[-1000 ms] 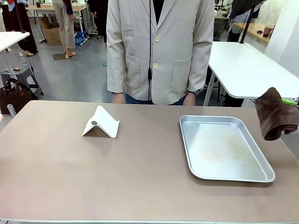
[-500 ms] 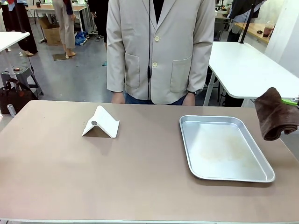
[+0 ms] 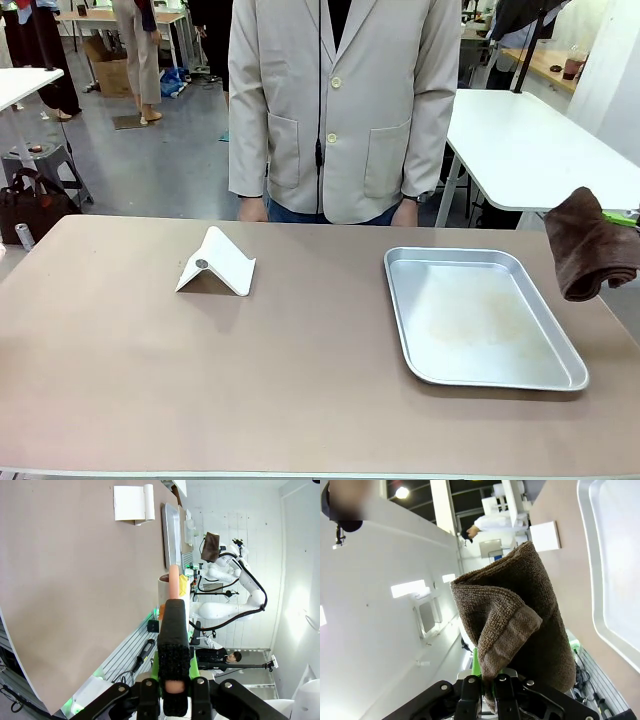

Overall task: Clean the surface of the table.
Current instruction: Return the Lint Roller and towel to their original positions.

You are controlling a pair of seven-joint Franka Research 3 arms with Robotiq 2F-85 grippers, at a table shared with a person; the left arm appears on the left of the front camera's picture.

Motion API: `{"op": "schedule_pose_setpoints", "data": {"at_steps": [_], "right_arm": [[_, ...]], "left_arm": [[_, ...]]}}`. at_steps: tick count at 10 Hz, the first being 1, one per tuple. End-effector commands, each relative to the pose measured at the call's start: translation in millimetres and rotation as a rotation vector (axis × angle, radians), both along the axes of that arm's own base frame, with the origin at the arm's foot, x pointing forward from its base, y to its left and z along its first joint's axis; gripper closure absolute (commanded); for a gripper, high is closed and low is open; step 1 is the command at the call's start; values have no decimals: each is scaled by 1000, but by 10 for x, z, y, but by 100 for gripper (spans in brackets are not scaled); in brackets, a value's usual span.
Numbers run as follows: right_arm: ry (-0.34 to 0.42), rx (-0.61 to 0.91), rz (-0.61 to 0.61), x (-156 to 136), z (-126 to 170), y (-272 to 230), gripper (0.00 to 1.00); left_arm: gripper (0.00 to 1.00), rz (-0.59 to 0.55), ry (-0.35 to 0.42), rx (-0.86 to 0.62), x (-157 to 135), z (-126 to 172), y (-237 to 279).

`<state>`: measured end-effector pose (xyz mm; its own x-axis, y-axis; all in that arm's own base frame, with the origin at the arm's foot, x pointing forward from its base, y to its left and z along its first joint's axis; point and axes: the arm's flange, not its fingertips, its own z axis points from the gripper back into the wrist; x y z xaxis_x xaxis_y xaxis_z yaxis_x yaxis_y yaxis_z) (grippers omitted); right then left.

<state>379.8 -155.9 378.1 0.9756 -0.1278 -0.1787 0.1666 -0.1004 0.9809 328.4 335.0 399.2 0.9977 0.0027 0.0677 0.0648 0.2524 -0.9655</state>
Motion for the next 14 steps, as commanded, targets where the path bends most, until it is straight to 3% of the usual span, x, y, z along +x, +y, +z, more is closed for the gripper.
{"op": "schedule_pose_setpoints", "data": {"at_steps": [1,2,5,9,11,12,14], "right_arm": [[-9,6,5,-4,44,-13,93],[0,0,0,0,0,0,93],[-27,-111,-13,114,254,525,93],[-27,-260,107,349,680,1675,93],[-36,-236,30,461,867,2372,93],[-44,-252,31,511,872,2670,93],[-9,-285,0,681,695,3171,93]], "left_arm": [[78,18,6,-13,-1,45,-16],[78,0,0,0,0,0,0],[78,2,-45,8,-58,375,-309],[78,-86,-98,123,112,1032,-1483],[78,-166,-146,197,134,1274,-2263],[78,-140,-183,254,133,1331,-2617],[78,-29,-175,306,196,1459,-3173]]}}
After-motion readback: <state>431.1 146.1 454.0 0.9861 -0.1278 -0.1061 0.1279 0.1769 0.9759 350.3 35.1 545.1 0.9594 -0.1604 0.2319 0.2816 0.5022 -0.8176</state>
